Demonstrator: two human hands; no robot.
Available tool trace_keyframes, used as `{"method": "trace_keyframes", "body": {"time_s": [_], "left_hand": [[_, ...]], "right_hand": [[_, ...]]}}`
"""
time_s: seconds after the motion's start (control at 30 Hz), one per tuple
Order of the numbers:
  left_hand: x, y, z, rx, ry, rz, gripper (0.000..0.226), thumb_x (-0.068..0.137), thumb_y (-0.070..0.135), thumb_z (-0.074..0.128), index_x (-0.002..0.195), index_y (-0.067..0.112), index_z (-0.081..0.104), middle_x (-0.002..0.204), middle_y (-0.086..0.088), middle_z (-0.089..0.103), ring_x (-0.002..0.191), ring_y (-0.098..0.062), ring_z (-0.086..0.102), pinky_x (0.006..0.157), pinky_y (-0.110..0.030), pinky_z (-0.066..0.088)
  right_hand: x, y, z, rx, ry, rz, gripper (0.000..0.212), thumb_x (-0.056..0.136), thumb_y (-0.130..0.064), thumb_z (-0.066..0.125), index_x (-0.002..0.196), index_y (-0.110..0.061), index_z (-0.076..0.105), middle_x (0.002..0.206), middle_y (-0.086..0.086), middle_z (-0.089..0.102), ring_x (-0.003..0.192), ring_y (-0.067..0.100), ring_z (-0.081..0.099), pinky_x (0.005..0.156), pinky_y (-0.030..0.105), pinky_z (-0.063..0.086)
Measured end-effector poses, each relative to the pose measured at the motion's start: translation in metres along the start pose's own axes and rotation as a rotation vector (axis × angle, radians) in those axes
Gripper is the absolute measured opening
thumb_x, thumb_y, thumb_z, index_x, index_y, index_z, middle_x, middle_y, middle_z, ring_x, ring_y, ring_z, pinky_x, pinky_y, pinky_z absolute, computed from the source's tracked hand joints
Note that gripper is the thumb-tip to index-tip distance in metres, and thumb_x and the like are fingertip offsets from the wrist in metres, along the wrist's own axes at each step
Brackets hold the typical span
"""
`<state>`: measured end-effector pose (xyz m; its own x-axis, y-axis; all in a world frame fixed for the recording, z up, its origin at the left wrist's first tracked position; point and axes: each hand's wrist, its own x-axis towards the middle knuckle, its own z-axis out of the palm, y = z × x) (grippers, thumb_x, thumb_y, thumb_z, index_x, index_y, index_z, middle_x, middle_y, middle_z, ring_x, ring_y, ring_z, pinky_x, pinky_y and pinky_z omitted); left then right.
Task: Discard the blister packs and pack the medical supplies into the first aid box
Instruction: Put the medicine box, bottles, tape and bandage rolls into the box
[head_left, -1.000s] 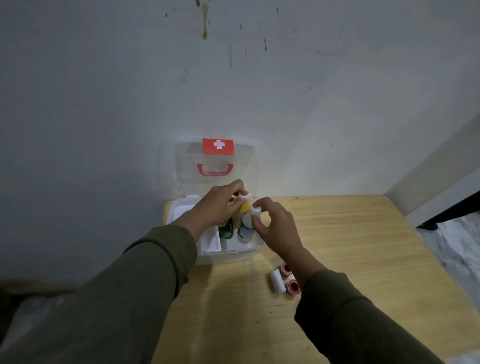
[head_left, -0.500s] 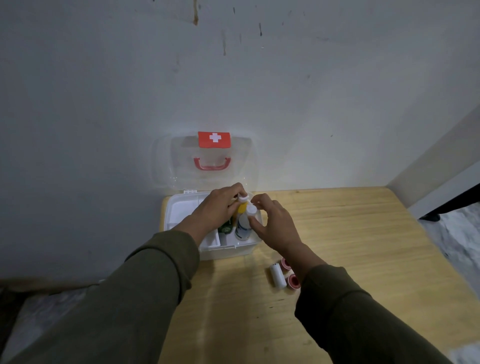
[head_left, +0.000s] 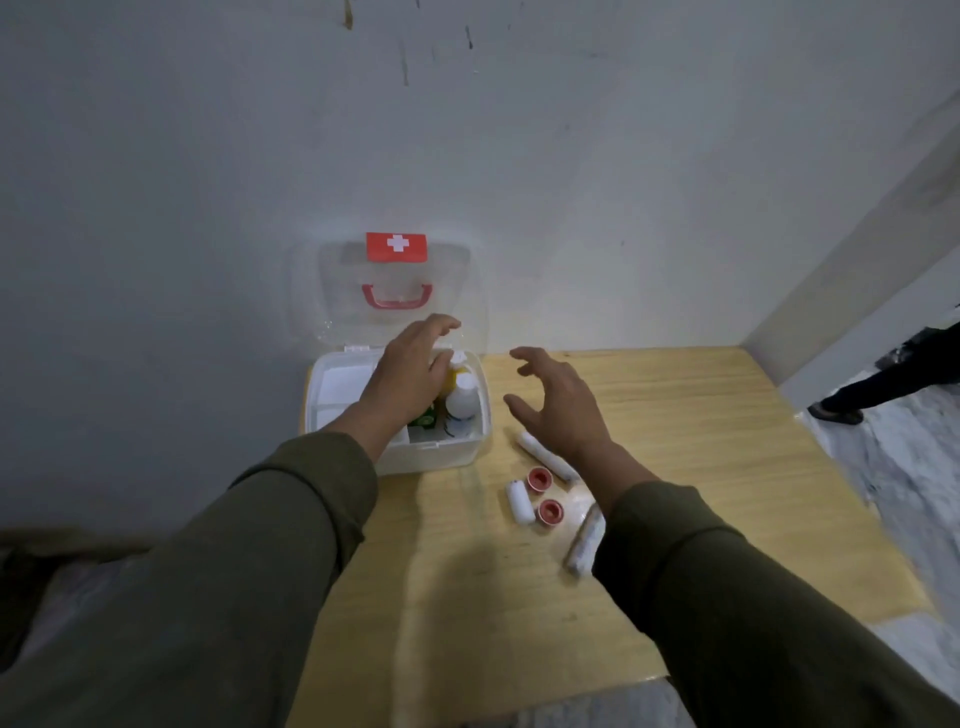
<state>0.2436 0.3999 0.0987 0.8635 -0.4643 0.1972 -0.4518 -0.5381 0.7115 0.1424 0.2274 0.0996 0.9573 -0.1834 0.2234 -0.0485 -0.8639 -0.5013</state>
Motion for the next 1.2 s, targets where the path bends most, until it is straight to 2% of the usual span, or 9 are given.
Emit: {"method": "trace_keyframes", "body": {"time_s": [0.13,0.33,0.43,0.57,0.73,0.83,0.93,1.07,1.2], "left_hand": [[-0.012,0.029,0.004,0.005,0.053,0.026,0.033,0.095,0.015,0.050,0.128,0.020,0.049,0.130,-0.005,0.054,0.120,-0.021,0.051,0.094,-0.024,0.036],[-0.043,0.080,0.046,-0.001,0.141,0.046,0.031,0.092,0.017,0.055,0.123,0.017,0.053,0.121,-0.005,0.059,0.112,-0.020,0.055,0.087,-0.025,0.039],[-0.066,0.098,0.085,-0.002,0.041,0.056,0.032,0.090,0.018,0.058,0.122,0.020,0.053,0.117,-0.005,0.059,0.109,-0.017,0.057,0.088,-0.027,0.042],[-0.092,0.116,0.137,0.039,-0.151,-0.054,0.033,0.090,0.025,0.060,0.121,0.023,0.053,0.112,-0.004,0.060,0.102,-0.017,0.058,0.083,-0.027,0.044],[-0.109,0.114,0.182,0.114,-0.326,-0.179,0.038,0.089,0.033,0.057,0.126,0.029,0.050,0.119,-0.005,0.059,0.109,-0.020,0.056,0.094,-0.036,0.044],[-0.111,0.110,0.197,0.200,-0.359,-0.210,0.038,0.088,0.033,0.056,0.126,0.028,0.050,0.126,-0.006,0.055,0.110,-0.024,0.054,0.091,-0.034,0.041],[-0.111,0.110,0.204,0.275,-0.407,-0.223,0.040,0.088,0.026,0.057,0.127,0.025,0.049,0.123,-0.009,0.056,0.108,-0.028,0.055,0.089,-0.037,0.045],[-0.111,0.110,0.211,0.322,-0.419,-0.227,0.042,0.093,0.026,0.047,0.135,0.029,0.043,0.128,-0.009,0.056,0.115,-0.029,0.052,0.084,-0.034,0.042],[-0.105,0.111,0.214,0.362,-0.451,-0.267,0.045,0.091,0.019,0.047,0.133,0.034,0.042,0.128,-0.008,0.054,0.109,-0.028,0.054,0.080,-0.035,0.044]], "right_hand": [[-0.020,0.023,-0.028,0.004,0.000,0.045,0.049,0.083,-0.025,0.066,0.127,-0.023,0.046,0.109,0.002,0.064,0.102,0.019,0.057,0.079,0.026,0.041],[-0.069,0.073,-0.064,0.005,-0.058,0.140,0.047,0.083,-0.025,0.066,0.126,-0.025,0.047,0.106,0.004,0.061,0.086,0.017,0.057,0.074,0.028,0.045],[-0.096,0.101,-0.071,0.008,-0.123,0.186,0.047,0.082,-0.025,0.067,0.126,-0.025,0.047,0.103,0.006,0.060,0.082,0.018,0.055,0.072,0.027,0.041],[-0.120,0.131,-0.073,0.060,-0.227,0.255,0.050,0.081,-0.026,0.070,0.125,-0.025,0.048,0.100,0.006,0.060,0.086,0.019,0.055,0.073,0.024,0.037],[-0.138,0.151,-0.066,0.138,-0.348,0.342,0.051,0.081,-0.029,0.070,0.126,-0.024,0.047,0.092,0.005,0.058,0.087,0.018,0.053,0.074,0.025,0.037],[-0.142,0.160,-0.060,0.161,-0.391,0.381,0.050,0.081,-0.028,0.070,0.126,-0.021,0.047,0.083,0.005,0.061,0.086,0.019,0.056,0.073,0.027,0.039],[-0.143,0.163,-0.055,0.197,-0.429,0.399,0.050,0.081,-0.029,0.070,0.125,-0.021,0.047,0.074,-0.002,0.058,0.086,0.017,0.055,0.073,0.026,0.039],[-0.139,0.164,-0.052,0.201,-0.468,0.384,0.047,0.083,-0.027,0.068,0.125,-0.019,0.050,0.075,-0.006,0.056,0.089,0.015,0.052,0.075,0.025,0.039],[-0.137,0.163,-0.053,0.220,-0.469,0.399,0.038,0.083,-0.020,0.067,0.118,-0.016,0.054,0.087,0.003,0.060,0.082,0.015,0.054,0.055,0.017,0.037]]}}
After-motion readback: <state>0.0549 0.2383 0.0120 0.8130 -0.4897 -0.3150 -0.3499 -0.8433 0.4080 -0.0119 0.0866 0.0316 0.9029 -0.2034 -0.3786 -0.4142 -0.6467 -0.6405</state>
